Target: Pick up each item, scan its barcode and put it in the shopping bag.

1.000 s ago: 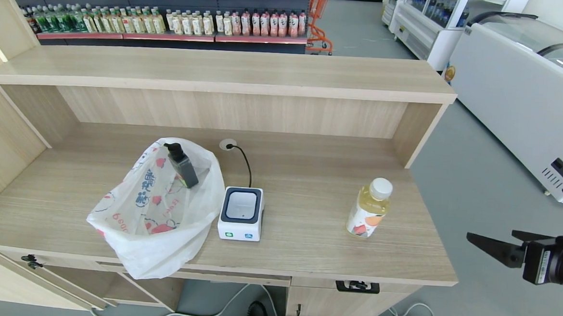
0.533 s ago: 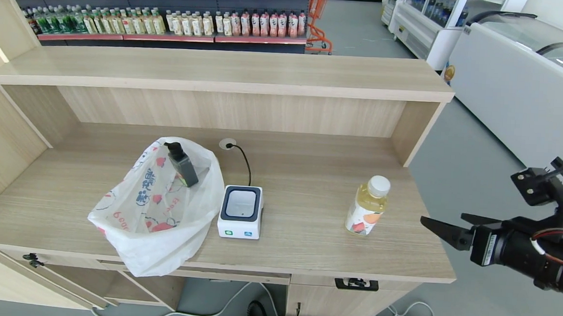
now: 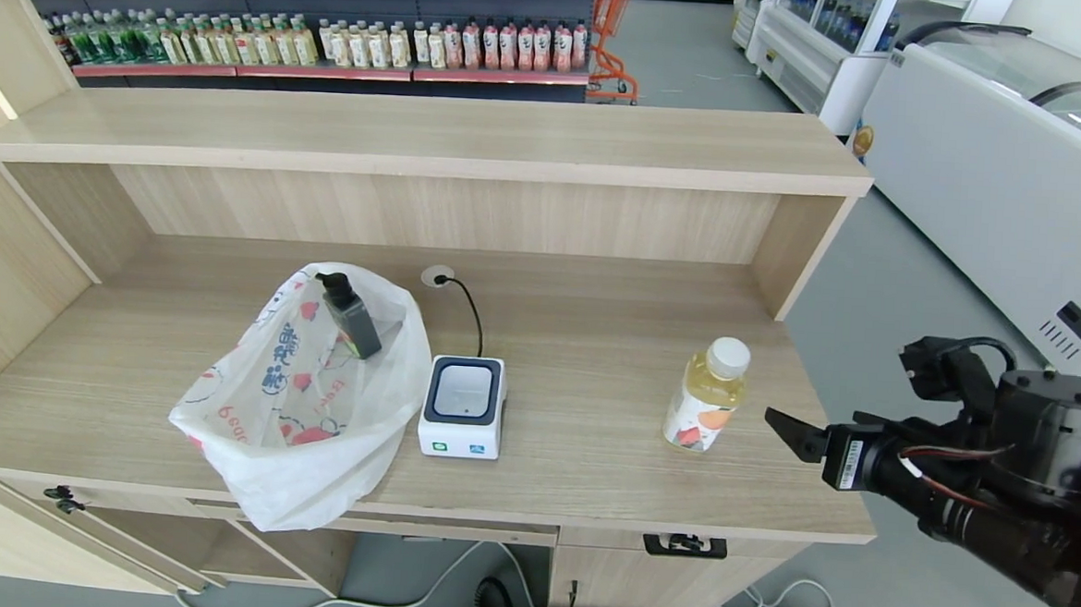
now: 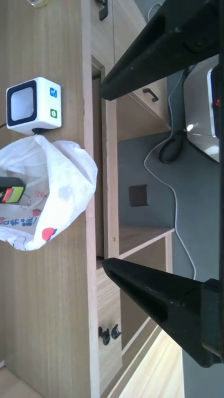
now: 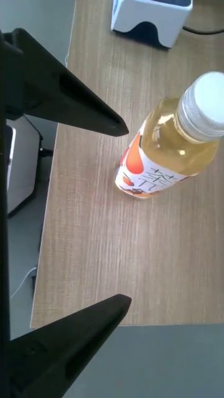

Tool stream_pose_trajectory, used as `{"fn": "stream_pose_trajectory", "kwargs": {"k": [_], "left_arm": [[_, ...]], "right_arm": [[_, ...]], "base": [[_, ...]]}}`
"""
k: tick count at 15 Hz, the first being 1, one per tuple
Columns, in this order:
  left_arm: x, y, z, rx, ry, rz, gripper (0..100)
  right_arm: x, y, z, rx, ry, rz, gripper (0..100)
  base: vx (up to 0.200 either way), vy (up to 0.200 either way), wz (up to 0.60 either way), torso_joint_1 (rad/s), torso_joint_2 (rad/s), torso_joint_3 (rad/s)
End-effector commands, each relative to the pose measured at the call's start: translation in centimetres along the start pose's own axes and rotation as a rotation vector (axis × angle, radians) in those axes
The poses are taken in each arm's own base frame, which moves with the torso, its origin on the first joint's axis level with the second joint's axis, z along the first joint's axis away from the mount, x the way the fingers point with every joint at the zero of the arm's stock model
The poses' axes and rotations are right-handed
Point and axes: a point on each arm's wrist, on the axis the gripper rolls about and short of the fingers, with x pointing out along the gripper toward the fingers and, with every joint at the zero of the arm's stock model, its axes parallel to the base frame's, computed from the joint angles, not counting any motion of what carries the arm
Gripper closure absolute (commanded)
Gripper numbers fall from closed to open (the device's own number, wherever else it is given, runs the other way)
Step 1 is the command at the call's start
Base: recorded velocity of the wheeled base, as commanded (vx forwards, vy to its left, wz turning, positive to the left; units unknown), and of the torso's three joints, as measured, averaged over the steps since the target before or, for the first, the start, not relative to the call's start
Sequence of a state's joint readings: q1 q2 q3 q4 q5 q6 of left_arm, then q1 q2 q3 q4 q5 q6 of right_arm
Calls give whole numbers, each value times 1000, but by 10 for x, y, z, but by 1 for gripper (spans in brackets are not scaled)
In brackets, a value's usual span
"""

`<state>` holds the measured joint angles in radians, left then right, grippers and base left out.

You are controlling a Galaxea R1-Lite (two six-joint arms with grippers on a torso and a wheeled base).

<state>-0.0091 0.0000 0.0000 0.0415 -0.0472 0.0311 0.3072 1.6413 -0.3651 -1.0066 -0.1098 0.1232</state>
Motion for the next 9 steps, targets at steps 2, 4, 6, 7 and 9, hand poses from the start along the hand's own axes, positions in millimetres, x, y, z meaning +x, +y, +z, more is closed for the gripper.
{"fn": "stream_pose_trajectory", "kwargs": {"k": [2,4,6,7,9], "left_arm": [[0,0,0,0,1,0,0],[0,0,0,0,0,0,0],[0,0,0,0,0,0,0],[0,0,0,0,0,0,0],[0,0,0,0,0,0,0]], "right_arm": [[18,16,-22,28,72,13,0],[22,28,-27,65,89,48,0],[32,30,-31,63,76,15,0],[39,30,-32,64,62,-19,0],[48,32,-32,69,45,-27,0]], "base": [[0,0,0,0,0,0],[0,0,0,0,0,0],[0,0,0,0,0,0],[0,0,0,0,0,0],[0,0,0,0,0,0]]}}
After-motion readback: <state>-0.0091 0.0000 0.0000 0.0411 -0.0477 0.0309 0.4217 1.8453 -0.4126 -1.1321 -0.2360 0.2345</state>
